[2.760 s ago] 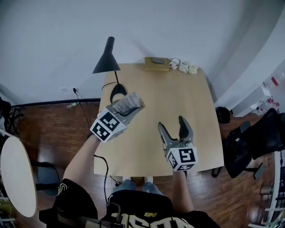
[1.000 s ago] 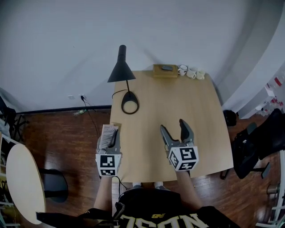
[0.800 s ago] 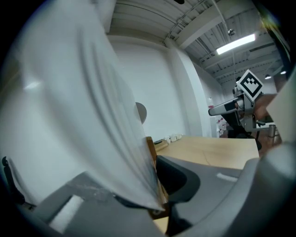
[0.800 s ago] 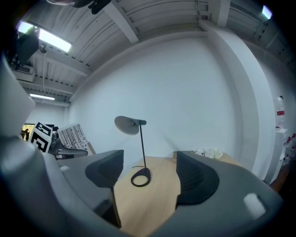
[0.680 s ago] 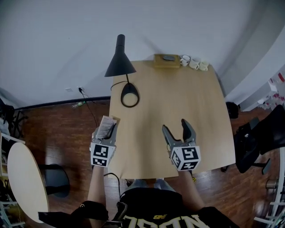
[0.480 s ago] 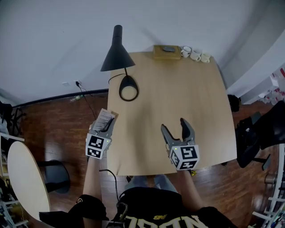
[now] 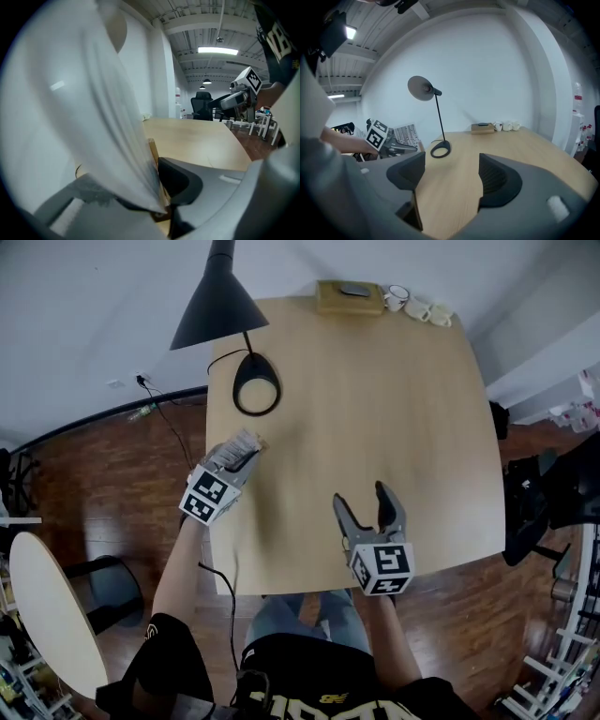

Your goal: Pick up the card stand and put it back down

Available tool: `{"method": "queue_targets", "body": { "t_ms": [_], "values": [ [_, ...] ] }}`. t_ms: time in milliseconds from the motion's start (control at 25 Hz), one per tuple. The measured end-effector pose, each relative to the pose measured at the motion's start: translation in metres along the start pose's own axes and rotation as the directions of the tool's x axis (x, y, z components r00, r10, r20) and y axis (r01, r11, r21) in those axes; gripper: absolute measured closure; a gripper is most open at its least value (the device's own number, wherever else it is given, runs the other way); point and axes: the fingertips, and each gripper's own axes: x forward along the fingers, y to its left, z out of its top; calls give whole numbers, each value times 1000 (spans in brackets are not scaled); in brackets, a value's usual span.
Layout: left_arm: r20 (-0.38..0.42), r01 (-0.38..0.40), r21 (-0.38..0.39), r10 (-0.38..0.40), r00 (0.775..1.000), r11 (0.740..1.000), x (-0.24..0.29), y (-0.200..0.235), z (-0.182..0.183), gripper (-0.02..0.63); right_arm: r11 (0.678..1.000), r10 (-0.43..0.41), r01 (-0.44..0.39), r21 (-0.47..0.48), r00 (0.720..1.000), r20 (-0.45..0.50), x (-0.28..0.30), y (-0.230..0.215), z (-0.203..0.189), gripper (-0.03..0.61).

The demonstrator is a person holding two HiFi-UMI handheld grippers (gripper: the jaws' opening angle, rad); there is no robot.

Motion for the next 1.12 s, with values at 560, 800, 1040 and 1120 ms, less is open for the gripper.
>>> {"method": "queue_targets", "body": {
  "t_ms": [560, 800, 1040, 1120],
  "values": [
    [15, 387, 165, -395, 919, 907, 227, -23, 67, 560, 995, -71, 68, 70, 997, 43, 20, -79, -27, 224],
    [2, 521, 257, -540, 842, 814, 309, -88, 115, 560, 985, -126, 120, 126, 991, 44, 2, -115, -52, 224],
    [-14, 608, 307, -635, 773, 732, 386, -163, 149, 558, 967, -208, 196, 164, 976, 57, -27, -166, -70, 224],
    [-18, 628, 341, -664, 748, 699, 398, -179, 157, 557, 962, -225, 213, 169, 973, 55, -34, -179, -78, 224]
  ]
}}
